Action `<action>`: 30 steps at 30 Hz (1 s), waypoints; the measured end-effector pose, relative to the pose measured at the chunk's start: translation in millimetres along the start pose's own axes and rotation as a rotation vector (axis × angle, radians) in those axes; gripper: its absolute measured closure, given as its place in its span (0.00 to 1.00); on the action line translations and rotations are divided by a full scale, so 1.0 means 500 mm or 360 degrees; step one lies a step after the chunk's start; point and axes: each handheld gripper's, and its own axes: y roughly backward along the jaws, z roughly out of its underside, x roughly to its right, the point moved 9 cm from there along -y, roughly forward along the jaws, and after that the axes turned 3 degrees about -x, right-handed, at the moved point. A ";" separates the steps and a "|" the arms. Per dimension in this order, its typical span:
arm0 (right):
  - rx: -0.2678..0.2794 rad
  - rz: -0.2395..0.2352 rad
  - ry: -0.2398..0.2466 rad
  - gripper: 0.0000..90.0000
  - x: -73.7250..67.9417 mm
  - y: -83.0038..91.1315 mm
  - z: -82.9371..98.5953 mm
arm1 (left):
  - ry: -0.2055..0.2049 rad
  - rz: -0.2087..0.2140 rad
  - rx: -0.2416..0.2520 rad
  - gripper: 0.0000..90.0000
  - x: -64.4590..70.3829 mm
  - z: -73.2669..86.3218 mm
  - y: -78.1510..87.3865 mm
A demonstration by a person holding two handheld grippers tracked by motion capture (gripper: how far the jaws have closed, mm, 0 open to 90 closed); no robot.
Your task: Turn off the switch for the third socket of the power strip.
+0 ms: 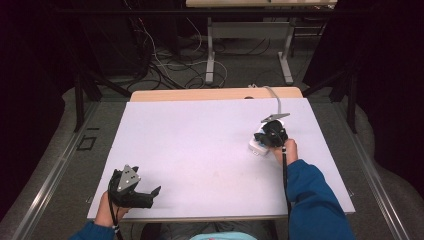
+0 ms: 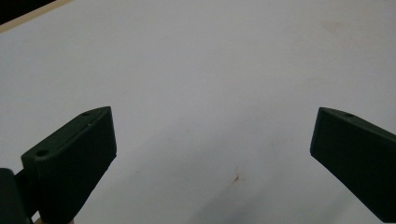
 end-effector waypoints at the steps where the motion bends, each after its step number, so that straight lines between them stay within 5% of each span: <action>1: 0.0002 0.0015 0.0010 1.00 0.000 0.000 -0.001 | 0.0000 0.0000 -0.0001 0.01 0.000 0.000 0.000; 30: 0.0003 0.0043 0.0016 1.00 -0.001 -0.001 0.000 | -0.0004 0.0003 -0.0004 0.01 0.001 0.000 -0.001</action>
